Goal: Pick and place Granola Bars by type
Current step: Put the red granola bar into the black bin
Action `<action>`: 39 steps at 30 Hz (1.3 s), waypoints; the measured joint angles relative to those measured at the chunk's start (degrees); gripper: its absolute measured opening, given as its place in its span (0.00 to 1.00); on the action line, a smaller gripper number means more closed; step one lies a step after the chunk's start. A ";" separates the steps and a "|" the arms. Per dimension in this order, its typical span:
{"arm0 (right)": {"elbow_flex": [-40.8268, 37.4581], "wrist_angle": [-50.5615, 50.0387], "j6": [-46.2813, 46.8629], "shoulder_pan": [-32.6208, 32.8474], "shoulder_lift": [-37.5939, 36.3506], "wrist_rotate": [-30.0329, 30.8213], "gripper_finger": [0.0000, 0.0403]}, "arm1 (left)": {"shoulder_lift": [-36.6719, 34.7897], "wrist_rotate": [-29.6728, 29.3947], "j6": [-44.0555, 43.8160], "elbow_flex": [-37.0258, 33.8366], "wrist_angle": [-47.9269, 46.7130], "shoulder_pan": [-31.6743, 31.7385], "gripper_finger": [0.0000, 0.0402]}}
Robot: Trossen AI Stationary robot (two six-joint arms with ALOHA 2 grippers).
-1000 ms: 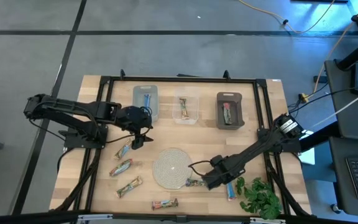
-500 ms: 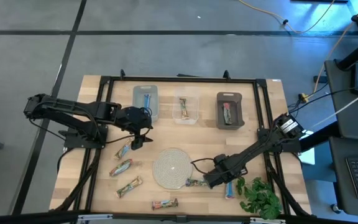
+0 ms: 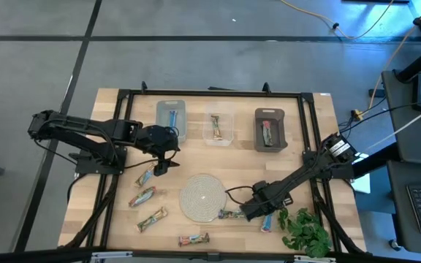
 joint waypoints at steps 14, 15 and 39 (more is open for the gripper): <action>0.54 -0.64 -5.97 -0.02 0.00 -1.49 0.53 | 0.00 0.02 1.05 0.00 0.00 0.00 0.72; 0.99 -1.07 -5.54 -0.02 0.00 -1.46 0.53 | 0.00 0.01 1.03 0.00 0.00 0.00 0.72; 5.42 -0.78 16.33 3.54 2.79 2.63 0.53 | -0.02 0.02 2.43 0.00 -0.03 0.00 0.72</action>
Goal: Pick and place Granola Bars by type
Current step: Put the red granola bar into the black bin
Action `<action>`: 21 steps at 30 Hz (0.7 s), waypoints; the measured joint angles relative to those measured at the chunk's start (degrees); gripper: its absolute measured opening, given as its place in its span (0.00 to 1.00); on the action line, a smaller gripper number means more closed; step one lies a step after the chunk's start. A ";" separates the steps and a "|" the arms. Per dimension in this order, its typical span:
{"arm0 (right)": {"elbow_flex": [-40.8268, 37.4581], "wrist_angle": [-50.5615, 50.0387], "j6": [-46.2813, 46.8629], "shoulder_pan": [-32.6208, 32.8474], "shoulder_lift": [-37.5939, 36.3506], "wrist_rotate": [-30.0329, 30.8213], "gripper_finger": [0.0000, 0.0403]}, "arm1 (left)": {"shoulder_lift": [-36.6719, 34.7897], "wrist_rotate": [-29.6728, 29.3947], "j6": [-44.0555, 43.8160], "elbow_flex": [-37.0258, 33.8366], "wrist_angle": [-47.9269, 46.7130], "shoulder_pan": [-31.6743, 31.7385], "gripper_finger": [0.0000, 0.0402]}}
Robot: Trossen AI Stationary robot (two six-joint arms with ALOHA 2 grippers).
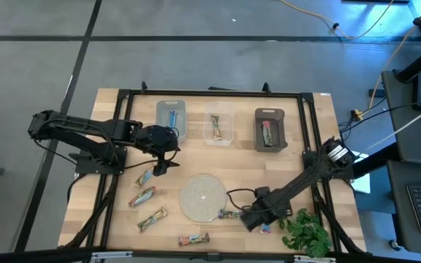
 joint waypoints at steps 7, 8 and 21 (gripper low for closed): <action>0.00 1.89 0.01 0.00 1.62 0.00 0.51 | 0.01 0.00 0.09 0.00 -0.02 0.00 0.72; 0.00 1.88 0.00 0.00 1.62 0.00 0.49 | 0.00 0.00 0.09 0.00 -0.01 0.00 0.72; 0.00 2.02 -4.42 -0.15 1.62 0.01 0.15 | 0.00 0.00 1.92 0.00 -0.04 0.00 0.72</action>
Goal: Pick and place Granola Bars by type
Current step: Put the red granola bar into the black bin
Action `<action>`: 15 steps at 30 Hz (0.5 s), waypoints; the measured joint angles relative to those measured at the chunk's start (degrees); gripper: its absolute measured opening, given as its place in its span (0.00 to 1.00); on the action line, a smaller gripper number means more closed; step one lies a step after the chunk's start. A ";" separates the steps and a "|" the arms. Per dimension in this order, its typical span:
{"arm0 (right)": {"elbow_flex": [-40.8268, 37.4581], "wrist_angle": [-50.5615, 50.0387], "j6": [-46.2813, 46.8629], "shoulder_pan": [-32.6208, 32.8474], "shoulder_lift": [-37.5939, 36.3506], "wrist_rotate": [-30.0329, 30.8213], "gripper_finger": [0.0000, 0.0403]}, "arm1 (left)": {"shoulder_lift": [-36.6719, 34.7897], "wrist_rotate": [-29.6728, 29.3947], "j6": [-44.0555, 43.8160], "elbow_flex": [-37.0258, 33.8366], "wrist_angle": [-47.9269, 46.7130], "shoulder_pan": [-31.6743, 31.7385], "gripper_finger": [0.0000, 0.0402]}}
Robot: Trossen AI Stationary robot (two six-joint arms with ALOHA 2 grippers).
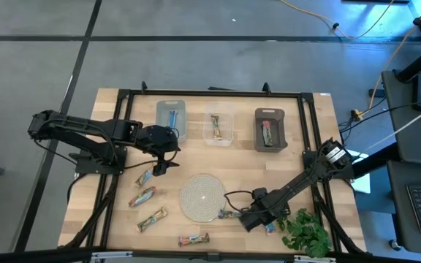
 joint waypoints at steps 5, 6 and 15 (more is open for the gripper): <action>1.31 0.99 -5.35 -1.72 -0.26 1.01 0.13 | 0.01 0.00 0.09 0.00 0.00 0.00 0.72; 1.63 0.97 -6.97 -2.36 -0.88 2.05 0.13 | 0.02 0.00 0.07 0.00 0.00 0.00 0.72; 4.46 -13.92 -16.67 -8.99 -14.24 17.69 0.13 | 0.00 -0.11 -1.42 0.00 0.00 0.00 0.72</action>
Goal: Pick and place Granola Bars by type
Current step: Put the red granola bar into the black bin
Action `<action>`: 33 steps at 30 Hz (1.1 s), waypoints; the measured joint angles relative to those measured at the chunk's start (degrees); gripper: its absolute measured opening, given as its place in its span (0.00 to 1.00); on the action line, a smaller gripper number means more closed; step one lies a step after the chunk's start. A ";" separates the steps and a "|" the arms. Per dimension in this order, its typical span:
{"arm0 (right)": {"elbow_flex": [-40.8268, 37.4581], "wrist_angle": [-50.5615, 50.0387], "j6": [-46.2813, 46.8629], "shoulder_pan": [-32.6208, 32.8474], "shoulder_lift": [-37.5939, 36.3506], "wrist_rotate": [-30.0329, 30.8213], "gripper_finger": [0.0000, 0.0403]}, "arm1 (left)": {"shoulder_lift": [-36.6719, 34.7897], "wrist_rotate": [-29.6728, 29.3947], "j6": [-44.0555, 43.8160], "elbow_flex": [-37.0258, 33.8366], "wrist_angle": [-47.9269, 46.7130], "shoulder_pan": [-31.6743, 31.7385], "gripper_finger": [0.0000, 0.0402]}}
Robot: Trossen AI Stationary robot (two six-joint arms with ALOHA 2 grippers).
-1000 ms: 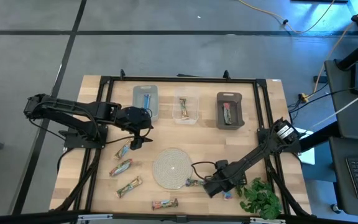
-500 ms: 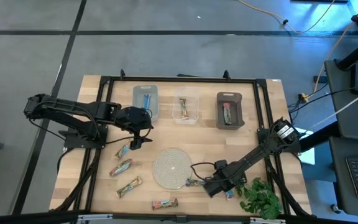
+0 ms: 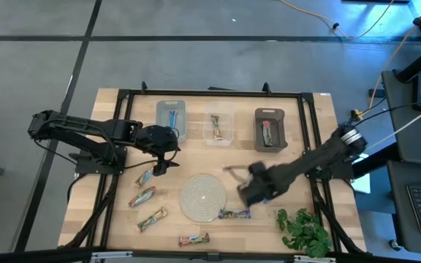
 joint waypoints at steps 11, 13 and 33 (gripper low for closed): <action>0.00 -22.04 -5.64 -16.26 -15.92 21.88 0.13 | 0.00 -0.11 -6.11 -0.02 1.74 0.00 0.72; 0.00 -21.83 -10.18 -20.63 -16.56 23.18 0.13 | 0.00 -0.11 -7.42 -0.02 2.91 0.00 0.72; -23.23 13.21 -39.26 -44.70 -16.33 15.35 0.13 | 0.00 -2.90 -15.26 -0.02 6.84 0.00 0.72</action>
